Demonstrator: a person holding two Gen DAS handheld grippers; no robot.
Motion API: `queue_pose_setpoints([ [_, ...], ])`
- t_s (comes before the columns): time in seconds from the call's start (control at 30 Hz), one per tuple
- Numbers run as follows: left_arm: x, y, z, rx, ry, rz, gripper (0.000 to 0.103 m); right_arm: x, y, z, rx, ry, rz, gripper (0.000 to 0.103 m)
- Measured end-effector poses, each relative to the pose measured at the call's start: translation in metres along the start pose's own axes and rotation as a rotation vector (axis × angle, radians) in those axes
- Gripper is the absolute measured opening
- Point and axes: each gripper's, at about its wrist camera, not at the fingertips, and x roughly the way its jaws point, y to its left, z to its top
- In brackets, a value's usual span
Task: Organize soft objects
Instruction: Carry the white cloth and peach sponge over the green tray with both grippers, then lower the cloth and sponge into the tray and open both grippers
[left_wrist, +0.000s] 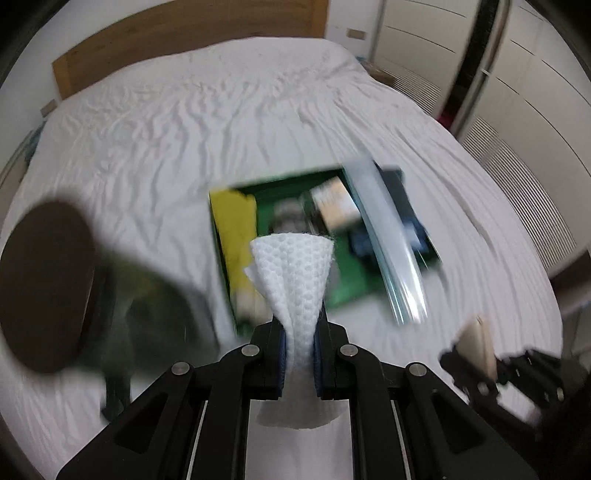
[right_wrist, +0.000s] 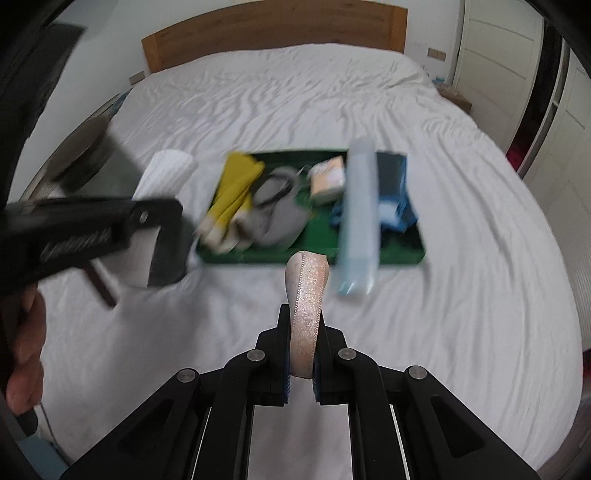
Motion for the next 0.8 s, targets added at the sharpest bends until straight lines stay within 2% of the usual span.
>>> queue_pose_setpoints([
  [0.1,0.033,0.003,0.039,-0.051,-0.012,0.046,0.009,0.024,-0.011,0.023,-0.006,-0.021,-0.016,0.008],
  [0.17,0.052,0.007,0.055,-0.089,0.002,0.049,0.009,0.044,-0.017,0.038,-0.007,-0.029,-0.03,0.008],
  [0.2,0.066,0.009,0.066,-0.111,0.003,0.079,0.009,0.054,-0.02,0.046,-0.01,-0.034,-0.033,0.008],
  [0.33,0.099,0.016,0.088,-0.157,0.019,0.122,0.009,0.094,-0.025,0.068,-0.013,-0.032,-0.052,0.008],
  [0.5,0.119,0.009,0.096,-0.123,-0.006,0.187,0.009,0.129,-0.024,0.082,-0.013,-0.027,-0.04,0.008],
  [0.8,0.135,-0.012,0.101,-0.085,-0.018,0.205,0.009,0.158,-0.032,0.096,-0.029,-0.023,-0.024,0.008],
])
